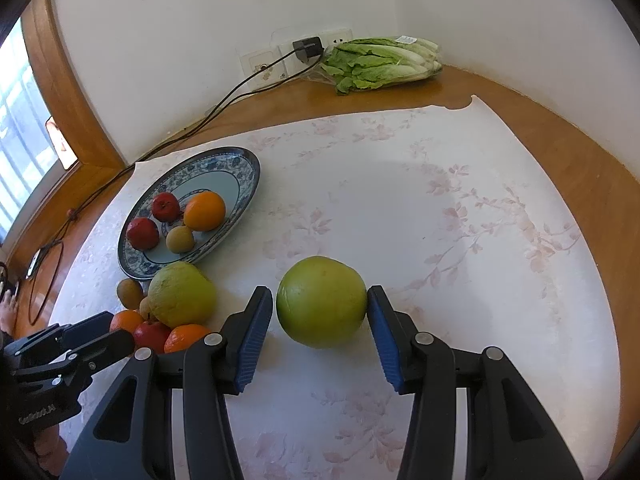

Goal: Organize fruits
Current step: 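Close the right tool on the green pomelo while the left closes on the orange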

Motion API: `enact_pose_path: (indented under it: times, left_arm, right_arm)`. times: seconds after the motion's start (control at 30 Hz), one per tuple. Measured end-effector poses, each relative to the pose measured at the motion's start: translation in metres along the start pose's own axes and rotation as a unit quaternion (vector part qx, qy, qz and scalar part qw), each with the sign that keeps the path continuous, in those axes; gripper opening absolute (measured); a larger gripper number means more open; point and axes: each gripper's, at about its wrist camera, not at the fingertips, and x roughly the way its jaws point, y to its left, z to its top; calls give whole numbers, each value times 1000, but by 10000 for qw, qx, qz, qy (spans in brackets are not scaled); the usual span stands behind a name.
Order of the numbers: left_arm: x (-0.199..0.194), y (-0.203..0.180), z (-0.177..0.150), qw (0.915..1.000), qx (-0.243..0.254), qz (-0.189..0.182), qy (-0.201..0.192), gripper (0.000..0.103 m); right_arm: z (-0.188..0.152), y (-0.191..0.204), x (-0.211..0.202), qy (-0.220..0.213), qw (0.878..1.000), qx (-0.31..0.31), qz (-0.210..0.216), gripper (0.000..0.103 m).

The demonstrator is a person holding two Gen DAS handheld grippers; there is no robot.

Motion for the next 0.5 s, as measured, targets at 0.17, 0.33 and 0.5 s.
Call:
enact_pose_path:
  times: [0.17,0.33,0.5]
  left_arm:
    - [-1,-1,-2,10000,-7,5,-10,45]
    - [1,1,-1,10000,-49,0,-72,45]
    - [2,2,-1,9998,-103,-96,-106,40]
  right_arm:
    - [-2,-1,4,61,10000,43,59,50]
    - [-3,-2,6,80,9999,75,83,49]
    - [-4,-1,6,57,9999,64,60,48]
